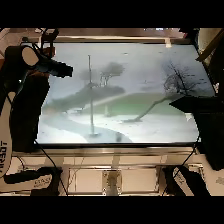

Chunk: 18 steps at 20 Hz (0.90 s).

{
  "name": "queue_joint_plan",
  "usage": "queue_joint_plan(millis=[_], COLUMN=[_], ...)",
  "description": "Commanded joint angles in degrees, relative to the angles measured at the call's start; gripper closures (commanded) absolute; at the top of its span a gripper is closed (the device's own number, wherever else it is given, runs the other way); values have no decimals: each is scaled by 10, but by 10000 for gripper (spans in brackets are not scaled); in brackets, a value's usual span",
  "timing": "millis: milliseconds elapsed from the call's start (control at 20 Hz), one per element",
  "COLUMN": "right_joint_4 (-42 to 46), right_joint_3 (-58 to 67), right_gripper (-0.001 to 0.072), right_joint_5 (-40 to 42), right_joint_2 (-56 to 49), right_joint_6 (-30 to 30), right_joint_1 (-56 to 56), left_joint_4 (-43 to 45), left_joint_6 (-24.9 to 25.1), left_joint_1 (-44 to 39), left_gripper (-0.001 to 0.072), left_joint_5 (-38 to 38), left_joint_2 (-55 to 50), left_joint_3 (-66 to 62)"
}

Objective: Fold the clothes and pants, and hang the long-sleeved shirts on hangers.

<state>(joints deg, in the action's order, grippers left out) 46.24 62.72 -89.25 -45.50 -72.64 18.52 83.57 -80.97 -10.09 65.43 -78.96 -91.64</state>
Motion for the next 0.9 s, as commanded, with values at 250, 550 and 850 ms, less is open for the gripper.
queue_joint_plan(millis=[250, 550, 850], right_joint_4=[2, 9, 49], right_joint_3=[0, 0, 0], right_gripper=[698, 698, 698], right_joint_5=[-1, 7, 45], right_joint_2=[0, 0, 0], right_joint_6=[0, 3, 3], right_joint_1=[0, 0, 0], left_joint_4=[0, 0, 84], left_joint_6=[0, 0, 4], left_joint_1=[1, 1, 3], left_gripper=[696, 696, 561], left_joint_5=[0, 0, -35], left_joint_2=[0, 0, -12], left_joint_3=[0, 0, 0])
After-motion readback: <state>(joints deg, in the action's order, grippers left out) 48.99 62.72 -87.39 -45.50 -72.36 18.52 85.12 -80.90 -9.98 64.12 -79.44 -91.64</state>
